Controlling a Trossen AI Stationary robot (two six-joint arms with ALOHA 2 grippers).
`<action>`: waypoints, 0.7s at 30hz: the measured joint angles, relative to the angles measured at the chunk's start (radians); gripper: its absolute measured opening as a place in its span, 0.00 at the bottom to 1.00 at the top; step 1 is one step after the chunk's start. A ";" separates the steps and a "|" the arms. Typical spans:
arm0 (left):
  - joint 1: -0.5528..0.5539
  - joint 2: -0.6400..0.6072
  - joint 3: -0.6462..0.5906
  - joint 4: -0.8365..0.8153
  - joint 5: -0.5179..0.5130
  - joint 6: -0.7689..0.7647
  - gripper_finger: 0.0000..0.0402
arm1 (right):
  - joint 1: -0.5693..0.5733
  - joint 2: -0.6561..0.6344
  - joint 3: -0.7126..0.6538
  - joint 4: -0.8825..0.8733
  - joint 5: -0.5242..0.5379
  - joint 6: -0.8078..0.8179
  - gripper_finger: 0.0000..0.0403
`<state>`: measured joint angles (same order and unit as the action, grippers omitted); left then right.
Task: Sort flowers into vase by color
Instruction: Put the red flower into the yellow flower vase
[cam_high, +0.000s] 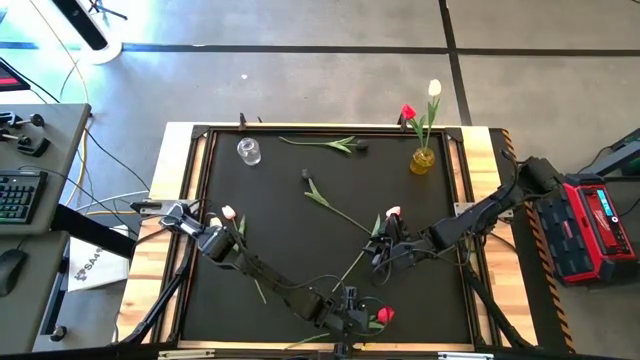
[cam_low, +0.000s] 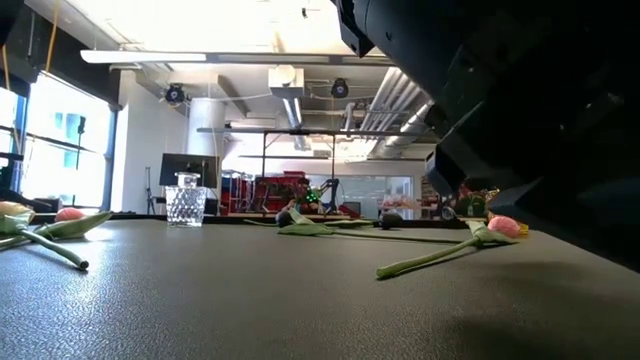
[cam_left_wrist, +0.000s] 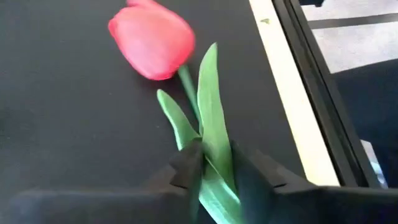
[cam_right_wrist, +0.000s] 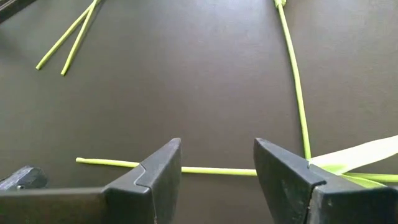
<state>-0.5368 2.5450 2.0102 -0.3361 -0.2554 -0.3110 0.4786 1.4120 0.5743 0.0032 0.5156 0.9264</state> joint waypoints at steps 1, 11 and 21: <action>0.000 0.000 0.000 -0.001 -0.002 0.000 0.11 | 0.000 0.000 0.000 0.000 0.000 0.000 0.47; 0.006 -0.096 -0.008 -0.133 -0.159 0.036 0.02 | 0.000 -0.064 0.055 0.029 -0.077 -0.070 0.47; 0.009 -0.210 -0.005 -0.256 -0.415 0.011 0.00 | 0.040 -0.275 0.210 -0.216 0.061 -0.188 0.47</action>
<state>-0.5274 2.3348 2.0048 -0.5924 -0.6701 -0.3001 0.5182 1.1368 0.7845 -0.2125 0.5766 0.7381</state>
